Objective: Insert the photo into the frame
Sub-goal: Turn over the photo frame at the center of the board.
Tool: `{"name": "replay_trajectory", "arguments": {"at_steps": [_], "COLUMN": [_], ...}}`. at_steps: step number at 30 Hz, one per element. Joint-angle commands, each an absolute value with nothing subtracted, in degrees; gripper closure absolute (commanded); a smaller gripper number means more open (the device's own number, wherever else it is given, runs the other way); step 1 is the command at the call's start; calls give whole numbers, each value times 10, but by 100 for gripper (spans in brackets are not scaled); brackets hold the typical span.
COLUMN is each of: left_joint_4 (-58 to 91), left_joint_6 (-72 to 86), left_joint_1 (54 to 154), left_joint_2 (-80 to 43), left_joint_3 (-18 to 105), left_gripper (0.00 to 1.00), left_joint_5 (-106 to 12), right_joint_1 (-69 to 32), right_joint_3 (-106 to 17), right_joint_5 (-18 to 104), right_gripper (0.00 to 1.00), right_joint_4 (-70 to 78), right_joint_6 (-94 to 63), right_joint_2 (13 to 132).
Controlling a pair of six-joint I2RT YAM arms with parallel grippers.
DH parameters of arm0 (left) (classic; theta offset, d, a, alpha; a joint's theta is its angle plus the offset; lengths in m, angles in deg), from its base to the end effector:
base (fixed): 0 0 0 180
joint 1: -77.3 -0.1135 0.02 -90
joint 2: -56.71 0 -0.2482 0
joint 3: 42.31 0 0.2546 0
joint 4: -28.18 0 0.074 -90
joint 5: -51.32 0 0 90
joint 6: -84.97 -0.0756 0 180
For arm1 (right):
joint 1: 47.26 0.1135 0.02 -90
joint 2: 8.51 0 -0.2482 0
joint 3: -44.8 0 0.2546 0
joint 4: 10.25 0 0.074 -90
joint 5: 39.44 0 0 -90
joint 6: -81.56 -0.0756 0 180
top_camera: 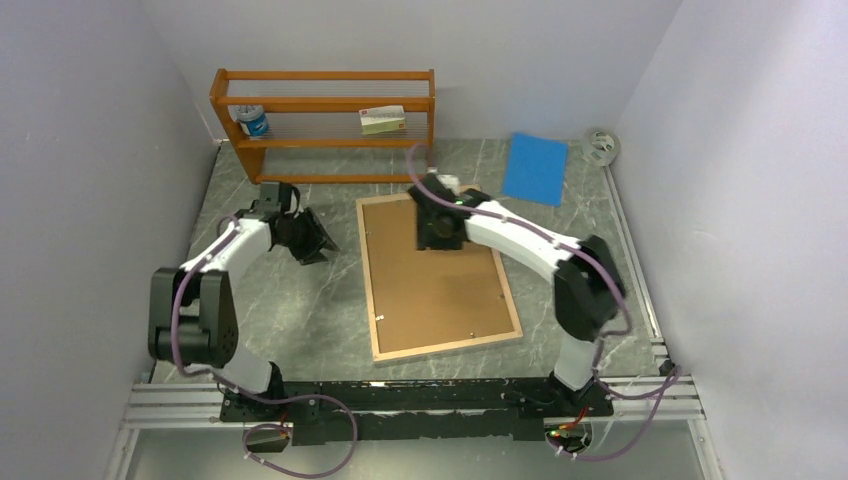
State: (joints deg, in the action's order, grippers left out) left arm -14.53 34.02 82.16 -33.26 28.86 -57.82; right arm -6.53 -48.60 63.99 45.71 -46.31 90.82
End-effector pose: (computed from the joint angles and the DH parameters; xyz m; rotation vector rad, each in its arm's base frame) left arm 0.3270 -0.0527 0.1518 -0.6891 2.6373 -0.6844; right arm 0.3017 0.2366 0.2020 0.0118 2.6127 0.1762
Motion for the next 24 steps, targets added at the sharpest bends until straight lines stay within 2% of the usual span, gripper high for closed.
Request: {"name": "replay_trajectory", "arguments": {"at_steps": [1, 6, 12, 17, 24], "left_joint_4": [-169, -168, -154, -158, -150], "left_joint_6": [371, 400, 434, 427, 429], "left_joint_1": [800, 789, 780, 775, 775], "left_joint_2": [-270, -225, -189, -190, -198], "left_joint_3": [241, 201, 155, 152, 145], "left_gripper": [53, 47, 40, 41, 41], "left_joint_5": [-525, -527, -529, -527, -527], "right_joint_1": [8, 79, 118, 120, 121], "right_joint_3": [-626, -799, -938, -953, -945], "right_joint_5": [686, 682, 661, 672, 679], "right_gripper": [44, 36, 35, 44, 45], "right_joint_4": [490, 518, 574, 594, 596], "right_joint_6": [-467, -430, -408, -407, -412], "right_joint_2": [1010, 1136, 1252, 1281, 1293]}}
